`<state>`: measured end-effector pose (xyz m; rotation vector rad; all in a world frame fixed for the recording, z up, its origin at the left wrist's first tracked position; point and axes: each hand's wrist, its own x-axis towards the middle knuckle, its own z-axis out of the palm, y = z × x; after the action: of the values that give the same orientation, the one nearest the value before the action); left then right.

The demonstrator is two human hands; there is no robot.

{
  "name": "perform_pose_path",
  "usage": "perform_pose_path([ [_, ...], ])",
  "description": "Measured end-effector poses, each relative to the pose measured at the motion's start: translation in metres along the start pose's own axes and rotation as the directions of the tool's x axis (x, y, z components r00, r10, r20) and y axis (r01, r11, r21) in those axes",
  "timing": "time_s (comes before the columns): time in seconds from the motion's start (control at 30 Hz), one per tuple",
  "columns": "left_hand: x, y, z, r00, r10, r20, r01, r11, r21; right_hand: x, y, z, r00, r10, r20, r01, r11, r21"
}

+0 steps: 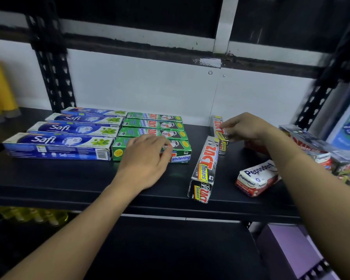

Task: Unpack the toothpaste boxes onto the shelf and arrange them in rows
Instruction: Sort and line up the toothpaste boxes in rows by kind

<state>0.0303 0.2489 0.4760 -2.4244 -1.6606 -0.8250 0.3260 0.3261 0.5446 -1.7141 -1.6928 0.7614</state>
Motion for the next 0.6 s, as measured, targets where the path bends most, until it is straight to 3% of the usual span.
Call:
perform_pose_path([
  [0.1,-0.001,0.001,-0.001,1.000,0.006,-0.003,-0.006,1.000,-0.002,-0.003,0.004,-0.003,0.990,-0.111,0.082,0.129,0.955,-0.269],
  [0.2,-0.001,0.001,-0.001,1.000,0.009,0.002,-0.009,1.000,0.004,-0.001,0.008,-0.007,0.968,-0.209,0.138,0.250,0.786,-0.565],
  [0.37,-0.001,0.001,-0.001,1.000,0.017,-0.007,-0.017,1.000,-0.004,0.010,0.017,-0.011,0.943,-0.217,0.254,0.318,0.813,-0.487],
  [0.6,0.000,0.001,-0.001,1.000,0.025,-0.011,-0.025,1.000,-0.007,0.024,0.008,-0.002,0.940,-0.321,0.120,0.330,0.758,-0.563],
])
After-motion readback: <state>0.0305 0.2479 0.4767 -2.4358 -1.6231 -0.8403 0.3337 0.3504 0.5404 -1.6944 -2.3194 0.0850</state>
